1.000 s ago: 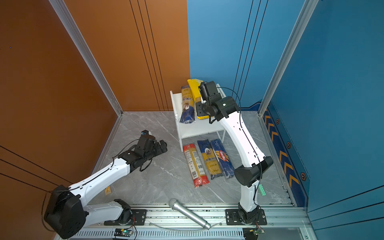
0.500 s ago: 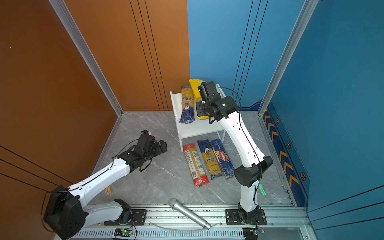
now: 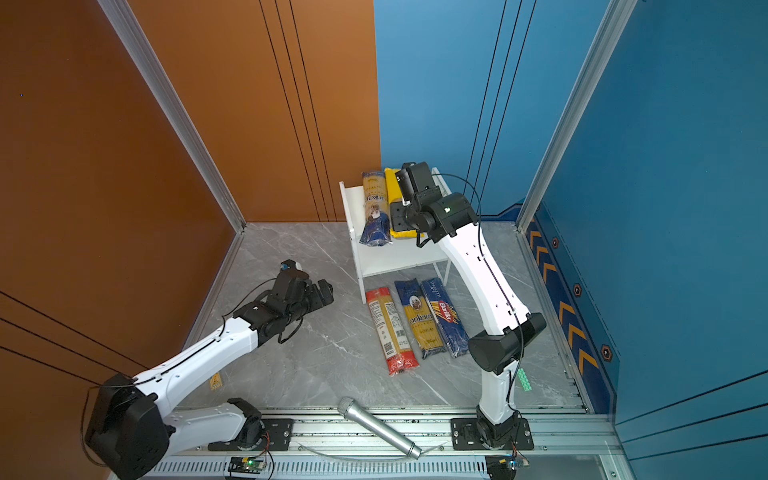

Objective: Arrange pasta packages on shelves
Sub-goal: Place the pasta bag on the shelf.

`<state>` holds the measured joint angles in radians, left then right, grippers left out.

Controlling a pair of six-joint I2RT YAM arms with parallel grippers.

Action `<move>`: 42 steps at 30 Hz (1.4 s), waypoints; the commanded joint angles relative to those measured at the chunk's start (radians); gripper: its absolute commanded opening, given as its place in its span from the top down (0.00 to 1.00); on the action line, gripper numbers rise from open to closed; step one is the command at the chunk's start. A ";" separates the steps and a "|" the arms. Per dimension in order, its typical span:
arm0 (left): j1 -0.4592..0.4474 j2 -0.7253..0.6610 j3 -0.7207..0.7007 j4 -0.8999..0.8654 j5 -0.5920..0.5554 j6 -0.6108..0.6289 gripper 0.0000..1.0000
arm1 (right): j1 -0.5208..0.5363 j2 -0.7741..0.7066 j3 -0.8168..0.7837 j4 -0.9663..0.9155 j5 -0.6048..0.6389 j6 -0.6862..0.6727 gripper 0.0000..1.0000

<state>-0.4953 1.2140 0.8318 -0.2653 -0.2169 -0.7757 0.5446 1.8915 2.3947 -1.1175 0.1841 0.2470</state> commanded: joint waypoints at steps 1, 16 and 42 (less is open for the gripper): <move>0.012 -0.019 0.009 -0.028 -0.022 0.016 0.02 | 0.008 -0.007 0.029 0.045 -0.015 -0.021 0.31; 0.025 -0.042 0.004 -0.042 -0.030 0.025 0.02 | -0.050 -0.141 -0.017 0.047 -0.125 -0.074 0.24; 0.031 -0.051 -0.029 -0.015 -0.001 0.003 0.02 | -0.058 -0.845 -0.945 0.206 -0.265 0.022 0.17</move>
<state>-0.4774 1.1759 0.8261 -0.2813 -0.2268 -0.7685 0.4786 1.0889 1.5265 -0.9386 -0.0570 0.2276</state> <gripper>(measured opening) 0.979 0.832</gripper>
